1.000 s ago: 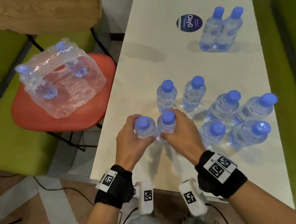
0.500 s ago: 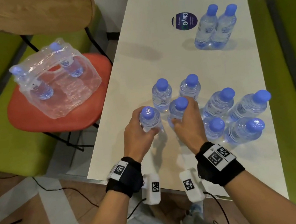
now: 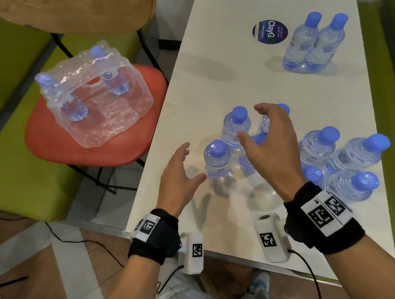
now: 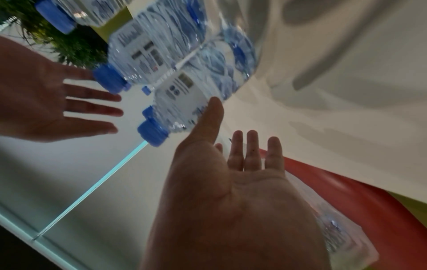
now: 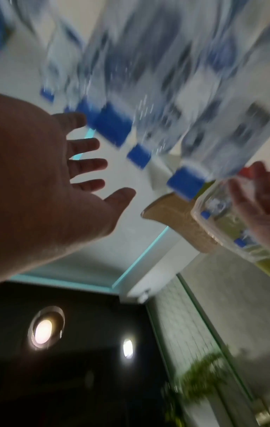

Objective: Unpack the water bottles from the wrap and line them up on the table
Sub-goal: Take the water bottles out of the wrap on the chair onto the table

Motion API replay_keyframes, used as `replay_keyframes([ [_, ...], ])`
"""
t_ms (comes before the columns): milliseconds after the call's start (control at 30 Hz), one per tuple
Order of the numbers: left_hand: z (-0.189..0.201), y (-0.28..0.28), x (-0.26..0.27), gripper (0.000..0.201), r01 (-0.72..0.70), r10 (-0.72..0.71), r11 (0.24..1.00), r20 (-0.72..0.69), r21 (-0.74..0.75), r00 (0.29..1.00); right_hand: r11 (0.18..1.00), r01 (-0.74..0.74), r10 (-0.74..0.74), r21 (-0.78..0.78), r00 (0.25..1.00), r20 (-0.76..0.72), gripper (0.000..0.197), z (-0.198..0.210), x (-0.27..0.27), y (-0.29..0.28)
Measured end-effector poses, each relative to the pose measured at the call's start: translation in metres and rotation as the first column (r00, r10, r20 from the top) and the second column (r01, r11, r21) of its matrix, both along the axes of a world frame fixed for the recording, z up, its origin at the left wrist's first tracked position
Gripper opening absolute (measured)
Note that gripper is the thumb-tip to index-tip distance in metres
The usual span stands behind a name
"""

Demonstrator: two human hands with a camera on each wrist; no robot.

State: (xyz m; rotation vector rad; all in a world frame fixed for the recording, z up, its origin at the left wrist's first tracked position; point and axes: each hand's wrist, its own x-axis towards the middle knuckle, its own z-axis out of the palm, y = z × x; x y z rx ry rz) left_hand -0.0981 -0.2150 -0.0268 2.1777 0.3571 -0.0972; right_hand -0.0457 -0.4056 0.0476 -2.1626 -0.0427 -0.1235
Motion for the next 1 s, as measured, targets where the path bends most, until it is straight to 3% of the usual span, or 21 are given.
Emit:
replay_keyframes([
  [167, 0.004, 0.039, 0.005, 0.072, -0.094, 0.093, 0.995, 0.037, 0.04, 0.995, 0.989, -0.144, 0.14, 0.021, 0.982, 0.125, 0.04, 0.026, 0.011, 0.045],
  [367, 0.007, 0.083, 0.01, 0.058, -0.217, 0.21, 0.975, 0.097, 0.058, 0.973, 0.946, -0.325, 0.325, -0.025, 0.936, 0.132, 0.03, 0.023, 0.018, 0.11],
  [500, 0.007, 0.114, 0.021, 0.055, -0.268, 0.257, 0.955, 0.096, 0.129, 0.962, 0.89, -0.438, 0.447, -0.129, 0.893, 0.048, 0.024, 0.016, 0.03, 0.153],
  [700, 0.018, 0.171, 0.072, 0.051, -0.291, 0.263, 0.93, 0.146, 0.224, 0.954, 0.824, -0.529, 0.527, -0.205, 0.847, -0.069, 0.033, 0.002, 0.076, 0.233],
  [833, 0.027, 0.205, 0.113, 0.053, -0.307, 0.271, 0.908, 0.159, 0.286, 0.949, 0.781, -0.556, 0.532, -0.284, 0.831, -0.163, 0.019, -0.014, 0.119, 0.285],
  [933, 0.034, 0.225, 0.133, 0.042, -0.367, 0.343, 0.885, 0.131, 0.286, 0.93, 0.766, -0.562, 0.544, -0.312, 0.826, -0.151, 0.044, -0.028, 0.15, 0.31],
  [1000, 0.034, 0.238, 0.142, 0.035, -0.392, 0.37, 0.845, 0.13, 0.365, 0.92, 0.753, -0.51, 0.515, -0.416, 0.85, -0.11, 0.045, -0.033, 0.169, 0.319],
])
